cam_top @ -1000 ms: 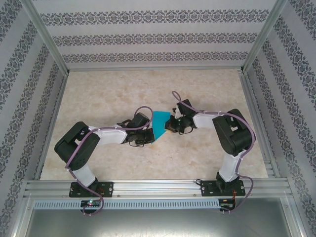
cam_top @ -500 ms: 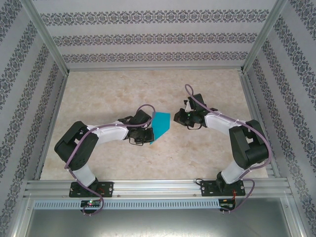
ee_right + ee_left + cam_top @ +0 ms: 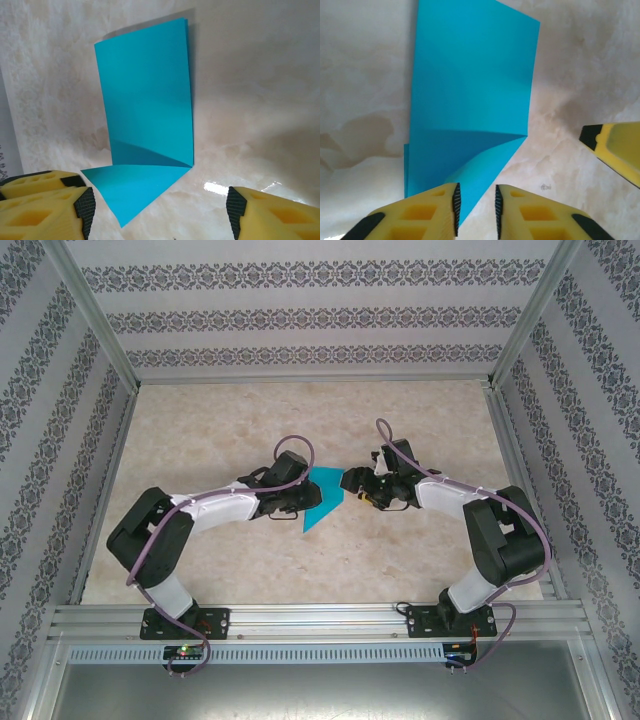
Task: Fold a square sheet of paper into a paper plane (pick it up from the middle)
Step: Third fold the triangle at the center of the table.
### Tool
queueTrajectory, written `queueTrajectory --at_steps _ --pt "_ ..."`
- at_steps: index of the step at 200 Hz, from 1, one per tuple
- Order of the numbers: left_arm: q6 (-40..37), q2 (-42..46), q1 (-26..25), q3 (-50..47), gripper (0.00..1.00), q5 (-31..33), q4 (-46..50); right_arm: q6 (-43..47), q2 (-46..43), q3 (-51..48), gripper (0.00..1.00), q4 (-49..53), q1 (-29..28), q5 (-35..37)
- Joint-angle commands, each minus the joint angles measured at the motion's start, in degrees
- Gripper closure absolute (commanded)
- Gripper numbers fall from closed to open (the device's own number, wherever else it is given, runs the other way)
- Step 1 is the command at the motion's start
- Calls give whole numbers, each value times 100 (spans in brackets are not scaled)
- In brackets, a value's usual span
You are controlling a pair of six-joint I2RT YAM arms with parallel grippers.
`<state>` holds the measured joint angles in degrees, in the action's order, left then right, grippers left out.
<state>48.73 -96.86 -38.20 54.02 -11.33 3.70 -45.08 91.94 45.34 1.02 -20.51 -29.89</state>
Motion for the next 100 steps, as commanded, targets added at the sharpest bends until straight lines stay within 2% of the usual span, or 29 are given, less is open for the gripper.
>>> queueTrajectory --at_steps 1,35,83,100 --pt "154 -212 -74 -10 77 -28 -333 -52 -27 -11 27 -207 -59 -103" --pt "71 -444 -65 175 87 155 -56 -174 203 27 28 -281 -95 -197" --pt "322 -718 -65 130 93 307 223 -302 444 147 44 -179 -230 -318" --pt "454 -772 -65 101 95 392 442 -391 499 198 46 -14 -276 -200"
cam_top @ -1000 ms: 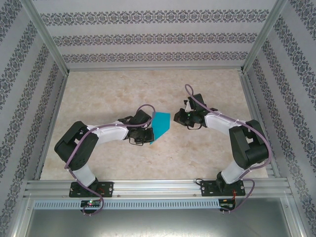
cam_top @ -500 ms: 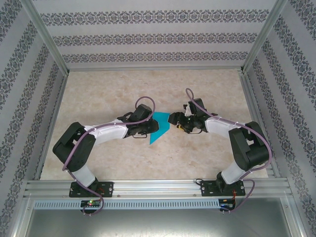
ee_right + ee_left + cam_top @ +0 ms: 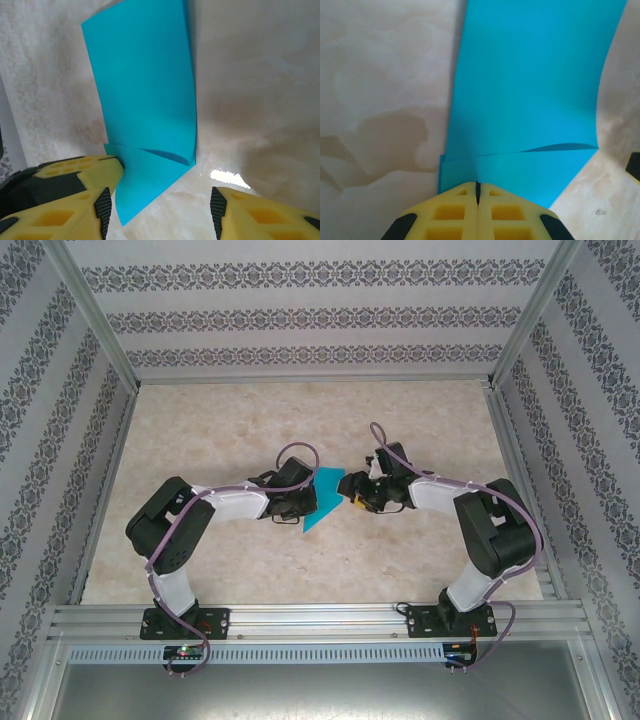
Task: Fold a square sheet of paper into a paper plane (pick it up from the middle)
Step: Third fold the triangle at the center of the table, then fourth fold the wing at the center of the table.
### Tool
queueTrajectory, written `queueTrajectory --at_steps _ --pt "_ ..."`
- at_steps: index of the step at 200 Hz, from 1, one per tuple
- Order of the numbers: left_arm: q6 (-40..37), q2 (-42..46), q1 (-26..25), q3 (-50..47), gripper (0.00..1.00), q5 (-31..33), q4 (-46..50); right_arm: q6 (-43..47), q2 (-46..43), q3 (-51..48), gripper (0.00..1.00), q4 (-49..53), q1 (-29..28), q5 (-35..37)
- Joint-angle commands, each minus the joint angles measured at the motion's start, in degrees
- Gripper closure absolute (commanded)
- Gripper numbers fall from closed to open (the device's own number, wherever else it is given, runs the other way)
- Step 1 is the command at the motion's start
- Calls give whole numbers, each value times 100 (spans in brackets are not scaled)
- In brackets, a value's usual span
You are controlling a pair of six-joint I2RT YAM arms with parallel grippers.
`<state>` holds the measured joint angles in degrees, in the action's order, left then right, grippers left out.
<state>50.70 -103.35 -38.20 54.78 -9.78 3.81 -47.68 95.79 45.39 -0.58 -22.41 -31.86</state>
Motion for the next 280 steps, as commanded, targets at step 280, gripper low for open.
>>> queueTrajectory --at_steps 280 --pt "467 -88 -63 -160 97 266 718 -290 740 712 63 192 -268 5"
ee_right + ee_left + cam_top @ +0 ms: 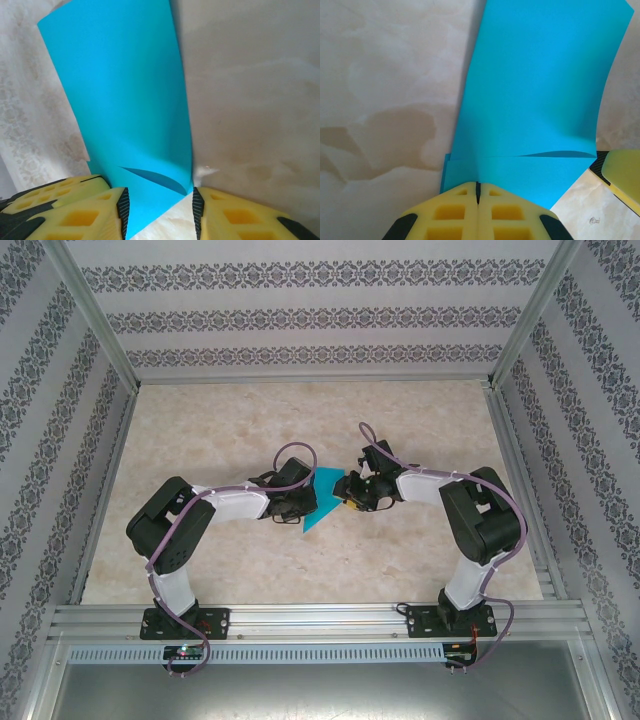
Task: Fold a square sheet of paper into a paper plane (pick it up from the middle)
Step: Fourth fold the wing at the center of the table.
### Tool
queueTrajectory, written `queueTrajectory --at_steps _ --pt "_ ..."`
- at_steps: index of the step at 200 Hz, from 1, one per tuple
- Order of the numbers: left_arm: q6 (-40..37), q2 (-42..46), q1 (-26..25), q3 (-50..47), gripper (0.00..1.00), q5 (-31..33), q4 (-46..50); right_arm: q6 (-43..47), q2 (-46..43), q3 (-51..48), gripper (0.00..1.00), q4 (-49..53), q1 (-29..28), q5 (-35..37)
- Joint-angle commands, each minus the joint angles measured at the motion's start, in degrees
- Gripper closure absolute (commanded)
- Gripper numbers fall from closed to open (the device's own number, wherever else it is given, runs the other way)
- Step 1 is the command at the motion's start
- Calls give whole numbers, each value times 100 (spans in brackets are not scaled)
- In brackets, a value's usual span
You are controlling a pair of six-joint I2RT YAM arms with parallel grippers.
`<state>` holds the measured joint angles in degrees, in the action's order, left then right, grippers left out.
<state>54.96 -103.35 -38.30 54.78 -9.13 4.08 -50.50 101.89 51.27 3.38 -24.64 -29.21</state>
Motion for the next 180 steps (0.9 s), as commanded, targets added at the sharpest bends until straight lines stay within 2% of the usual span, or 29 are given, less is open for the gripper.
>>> queueTrajectory --at_steps 1,70,100,122,180 --pt "41 -89 -53 -161 97 201 696 -10 130 118 63 -214 -43 -269" --pt "-53 -4 -48 -82 95 209 770 -223 208 39 70 -595 -45 -843" --pt "-131 169 31 -73 80 -118 512 -132 346 154 76 -522 -41 -1010" --pt "-231 318 145 -48 71 -328 351 -118 410 180 77 -551 -45 -1076" --pt "-422 745 382 -202 54 -486 96 -197 401 168 82 -689 -32 -1172"
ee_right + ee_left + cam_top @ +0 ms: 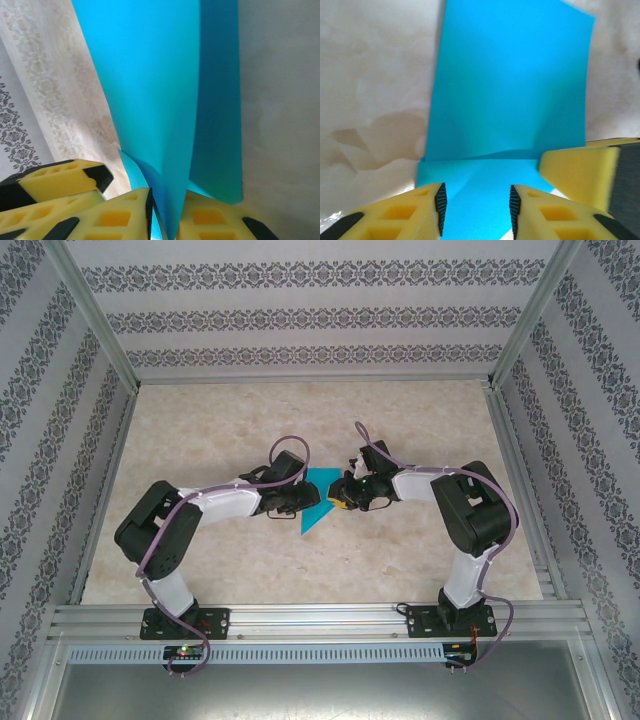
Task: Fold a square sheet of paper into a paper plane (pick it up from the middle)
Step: Fourth fold the wing at the center of the table.
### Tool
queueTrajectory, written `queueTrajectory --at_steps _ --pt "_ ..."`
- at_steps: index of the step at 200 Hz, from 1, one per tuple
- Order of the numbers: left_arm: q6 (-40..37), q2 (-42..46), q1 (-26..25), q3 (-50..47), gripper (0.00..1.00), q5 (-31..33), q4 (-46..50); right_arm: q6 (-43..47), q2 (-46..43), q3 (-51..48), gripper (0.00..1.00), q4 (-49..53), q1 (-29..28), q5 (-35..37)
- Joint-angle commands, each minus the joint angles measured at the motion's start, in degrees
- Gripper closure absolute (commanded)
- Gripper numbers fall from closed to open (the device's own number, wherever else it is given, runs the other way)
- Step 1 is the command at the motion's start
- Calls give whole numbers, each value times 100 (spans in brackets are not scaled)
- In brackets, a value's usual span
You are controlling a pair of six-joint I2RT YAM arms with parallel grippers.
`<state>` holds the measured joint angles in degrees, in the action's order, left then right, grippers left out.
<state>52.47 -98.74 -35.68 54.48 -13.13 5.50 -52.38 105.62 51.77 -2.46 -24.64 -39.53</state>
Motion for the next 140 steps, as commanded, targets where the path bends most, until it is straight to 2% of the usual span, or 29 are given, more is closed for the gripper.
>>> queueTrajectory --at_steps 1,25,40,78,103,140 --pt "-174 293 117 -182 54 -86 -52 -9 23 112 83 -106 -36 -142" --pt "-200 454 175 -318 48 -123 -196 -31 34 105 83 -129 -32 -143" --pt "-210 564 193 -410 43 -79 -236 -55 37 91 87 -161 -34 -141" --pt "-359 890 191 -676 23 -34 -476 -113 -202 7 93 -218 -24 90" --pt "-557 1147 193 -844 11 65 -602 -158 -604 -44 95 -122 20 455" --pt "-1029 1624 211 -945 1 342 -568 -118 -1299 166 97 430 41 1110"
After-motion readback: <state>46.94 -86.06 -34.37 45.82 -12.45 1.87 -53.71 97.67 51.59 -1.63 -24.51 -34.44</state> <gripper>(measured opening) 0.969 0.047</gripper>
